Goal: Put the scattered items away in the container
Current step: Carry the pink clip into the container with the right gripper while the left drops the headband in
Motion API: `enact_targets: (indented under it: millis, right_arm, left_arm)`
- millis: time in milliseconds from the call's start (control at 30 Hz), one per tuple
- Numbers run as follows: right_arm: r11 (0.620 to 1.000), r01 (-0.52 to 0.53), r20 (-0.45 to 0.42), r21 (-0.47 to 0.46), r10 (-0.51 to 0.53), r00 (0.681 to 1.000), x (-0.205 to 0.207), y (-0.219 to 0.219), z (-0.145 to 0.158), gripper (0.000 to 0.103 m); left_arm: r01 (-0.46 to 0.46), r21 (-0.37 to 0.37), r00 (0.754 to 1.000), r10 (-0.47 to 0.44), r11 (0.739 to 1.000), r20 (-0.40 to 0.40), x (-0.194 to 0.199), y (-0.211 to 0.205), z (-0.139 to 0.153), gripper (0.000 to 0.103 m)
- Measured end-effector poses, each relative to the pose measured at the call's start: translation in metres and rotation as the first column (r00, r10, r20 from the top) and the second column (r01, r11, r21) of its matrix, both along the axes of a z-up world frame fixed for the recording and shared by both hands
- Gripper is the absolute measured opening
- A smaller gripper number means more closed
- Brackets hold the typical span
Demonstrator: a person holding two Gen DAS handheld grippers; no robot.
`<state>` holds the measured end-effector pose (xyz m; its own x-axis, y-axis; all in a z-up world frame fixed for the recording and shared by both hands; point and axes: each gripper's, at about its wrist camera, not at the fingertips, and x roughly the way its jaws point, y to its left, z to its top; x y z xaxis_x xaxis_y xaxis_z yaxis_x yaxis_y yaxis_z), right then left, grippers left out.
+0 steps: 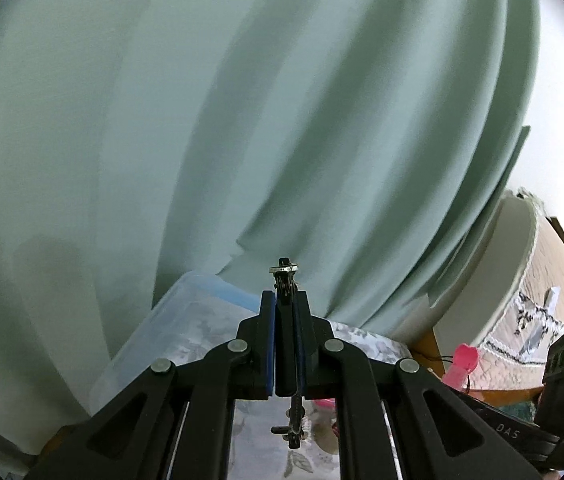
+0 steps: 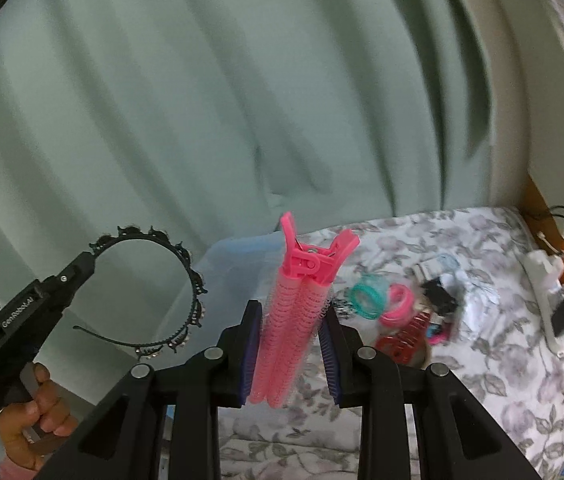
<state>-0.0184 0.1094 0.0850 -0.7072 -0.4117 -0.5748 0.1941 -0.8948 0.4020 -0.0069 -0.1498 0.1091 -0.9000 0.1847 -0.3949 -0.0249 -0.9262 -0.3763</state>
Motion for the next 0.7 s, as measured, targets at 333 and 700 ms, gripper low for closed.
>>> enact_targets:
  millis: [333,700]
  right_arm:
    - [0.993,-0.109,-0.005,0.043,0.109,0.994,-0.016,-0.054,-0.001,0.031]
    - [0.979,-0.186,0.029,0.087,0.184,0.983,-0.028,-0.099,-0.013,0.031]
  left_arm:
    - [-0.061,0.035,0.998,0.061,0.997,0.015,-0.002,-0.035,-0.014,0.008]
    - [-0.078,0.046,0.995,0.075,0.996,0.069,-0.016,-0.057,-0.038,0.008]
